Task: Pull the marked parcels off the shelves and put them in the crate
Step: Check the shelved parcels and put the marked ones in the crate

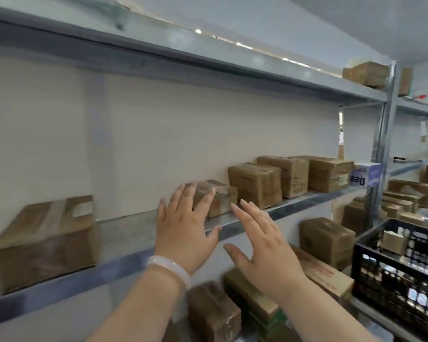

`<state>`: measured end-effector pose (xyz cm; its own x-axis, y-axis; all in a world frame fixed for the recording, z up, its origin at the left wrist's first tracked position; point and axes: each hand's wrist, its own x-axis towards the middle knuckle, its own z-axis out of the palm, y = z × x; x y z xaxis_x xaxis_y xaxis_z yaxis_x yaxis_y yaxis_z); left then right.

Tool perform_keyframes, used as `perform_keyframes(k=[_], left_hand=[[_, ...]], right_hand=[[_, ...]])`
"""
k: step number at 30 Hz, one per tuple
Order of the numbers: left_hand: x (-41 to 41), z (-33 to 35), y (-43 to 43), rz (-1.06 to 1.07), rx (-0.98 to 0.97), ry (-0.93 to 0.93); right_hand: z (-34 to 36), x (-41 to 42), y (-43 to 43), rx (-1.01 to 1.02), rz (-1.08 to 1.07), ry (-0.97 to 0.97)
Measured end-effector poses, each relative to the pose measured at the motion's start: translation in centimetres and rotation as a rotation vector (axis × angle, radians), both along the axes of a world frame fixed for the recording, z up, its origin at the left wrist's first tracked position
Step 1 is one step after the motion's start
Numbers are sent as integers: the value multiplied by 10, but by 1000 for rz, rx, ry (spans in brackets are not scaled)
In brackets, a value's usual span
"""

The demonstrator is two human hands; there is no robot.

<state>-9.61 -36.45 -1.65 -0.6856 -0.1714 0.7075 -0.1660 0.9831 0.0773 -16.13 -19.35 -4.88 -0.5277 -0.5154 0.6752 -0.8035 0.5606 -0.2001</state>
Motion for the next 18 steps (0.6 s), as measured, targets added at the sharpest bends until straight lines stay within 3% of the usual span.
perform_keyframes(k=[6,13,18], left_hand=[[-11,-7,-24,91,79,-71],[-46,3,-15,120,246,-106],[-84,25,-11,105,520,-145]], right_hand=[[13,-40,-43,-105,134,-197],[37,-105,-64,-213,122,-475],[43,-136,-77,-243,176,-624]])
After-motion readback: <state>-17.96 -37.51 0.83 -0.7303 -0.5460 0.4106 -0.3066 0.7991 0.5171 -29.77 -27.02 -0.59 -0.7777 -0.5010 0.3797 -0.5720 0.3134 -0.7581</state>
